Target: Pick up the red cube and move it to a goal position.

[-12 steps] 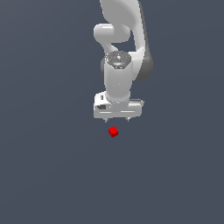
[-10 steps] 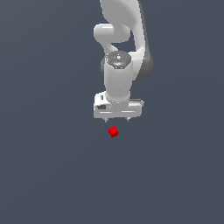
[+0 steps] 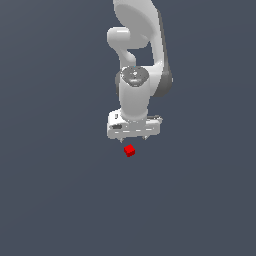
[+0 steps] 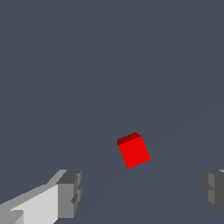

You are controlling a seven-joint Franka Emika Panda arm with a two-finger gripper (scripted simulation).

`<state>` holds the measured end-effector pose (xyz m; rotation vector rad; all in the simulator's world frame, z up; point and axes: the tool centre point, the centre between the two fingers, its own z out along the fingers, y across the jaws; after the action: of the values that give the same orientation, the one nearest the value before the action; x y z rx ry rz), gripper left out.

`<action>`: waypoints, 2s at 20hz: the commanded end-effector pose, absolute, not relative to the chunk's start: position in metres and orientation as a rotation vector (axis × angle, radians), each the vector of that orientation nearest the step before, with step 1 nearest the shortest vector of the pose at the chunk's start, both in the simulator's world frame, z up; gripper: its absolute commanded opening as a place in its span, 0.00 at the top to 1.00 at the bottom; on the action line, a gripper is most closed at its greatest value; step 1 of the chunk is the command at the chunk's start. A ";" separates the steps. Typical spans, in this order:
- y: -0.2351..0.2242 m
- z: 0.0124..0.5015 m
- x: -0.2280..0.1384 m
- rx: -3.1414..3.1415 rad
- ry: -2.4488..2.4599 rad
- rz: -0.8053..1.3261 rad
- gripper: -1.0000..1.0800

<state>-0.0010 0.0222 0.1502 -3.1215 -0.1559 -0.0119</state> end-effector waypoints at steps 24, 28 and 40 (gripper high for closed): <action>0.008 0.020 -0.017 -3.046 -0.765 0.000 0.04; 0.008 0.020 -0.017 -3.046 -0.765 0.000 1.00; 0.008 0.027 -0.018 -3.046 -0.765 -0.001 1.00</action>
<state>-0.0181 0.0080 0.0234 -3.0459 -0.7646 0.0012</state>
